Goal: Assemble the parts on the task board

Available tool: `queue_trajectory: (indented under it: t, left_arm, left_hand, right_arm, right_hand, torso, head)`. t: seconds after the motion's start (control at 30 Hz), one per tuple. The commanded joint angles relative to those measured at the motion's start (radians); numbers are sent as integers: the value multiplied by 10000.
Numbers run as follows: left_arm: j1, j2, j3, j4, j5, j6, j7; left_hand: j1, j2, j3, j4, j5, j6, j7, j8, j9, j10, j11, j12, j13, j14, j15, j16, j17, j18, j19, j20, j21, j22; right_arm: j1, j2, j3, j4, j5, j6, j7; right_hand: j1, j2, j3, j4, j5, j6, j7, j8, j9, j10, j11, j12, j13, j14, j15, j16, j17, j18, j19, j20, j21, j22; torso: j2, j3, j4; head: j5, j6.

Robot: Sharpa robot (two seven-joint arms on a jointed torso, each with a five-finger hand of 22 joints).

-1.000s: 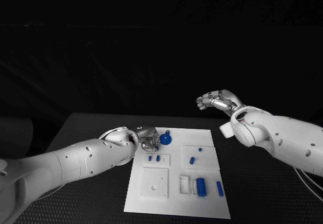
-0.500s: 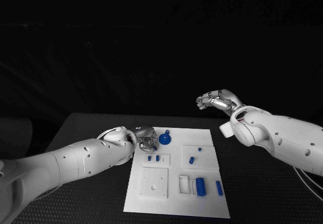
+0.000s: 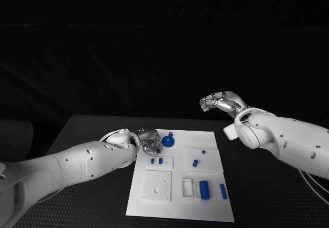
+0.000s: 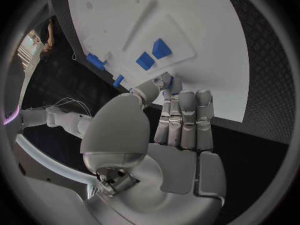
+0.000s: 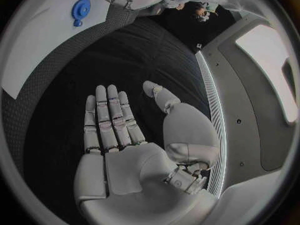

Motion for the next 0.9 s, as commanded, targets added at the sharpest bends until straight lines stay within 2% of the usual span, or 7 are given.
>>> queue_trajectory:
  t: [0.03,0.17,0.4,0.7,0.9]
  left_arm:
    - [-51,93,-45,-19,-52,298,-84]
    - [-72,165,-77,-37,-41,378,-81]
    - [-75,203,-210,-69,-88,504,-128]
    - [-75,146,-225,-87,-109,616,-200]
    - [-75,70,-225,-55,165,166,-63]
  left_hand:
    - [-6,78,44,13,49,63,11,32,9,88,14,-38,10,28,-12,10,-2,200,9,-432,49,155]
    - [-13,81,42,17,49,62,13,31,7,90,14,-39,10,29,-11,12,-1,199,12,-433,51,156]
    - [-19,87,41,18,51,62,13,31,5,94,13,-41,10,30,-12,16,1,198,13,-434,54,158]
    - [-19,91,42,11,55,59,13,30,2,95,12,-47,9,25,-13,21,3,196,9,-436,57,161]
    - [-25,68,51,-18,58,-94,69,-53,-47,-14,53,-133,-22,-41,24,11,1,184,-31,-430,47,165]
  right_arm:
    - [-5,15,3,15,-7,115,91]
    - [-5,14,3,11,-7,124,84]
    - [-5,4,3,10,-7,122,83]
    - [-5,-9,3,17,-7,112,83]
    - [-5,-15,3,14,-7,107,80]
  right_hand:
    - [101,6,30,16,51,-23,22,39,-10,51,17,-67,1,-36,25,36,-12,86,-74,19,-43,11]
    - [101,7,31,16,51,-23,22,39,-10,51,17,-67,1,-36,25,37,-12,86,-74,19,-43,12]
    - [101,7,30,16,51,-23,22,40,-11,51,17,-67,1,-37,25,37,-13,86,-74,19,-44,13]
    - [101,7,30,16,50,-24,22,40,-12,53,16,-68,1,-37,24,39,-14,86,-74,19,-47,15]
    - [100,4,29,16,49,-24,22,40,-12,53,17,-70,1,-38,25,39,-15,86,-75,19,-48,16]
  torso:
    - [0,9,-5]
    - [2,10,-18]
    - [2,10,-19]
    - [0,5,-11]
    - [-5,-3,2]
  head:
    - [15,-1]
    - [27,8]
    - [2,-23]
    - [-14,-15]
    - [-16,-6]
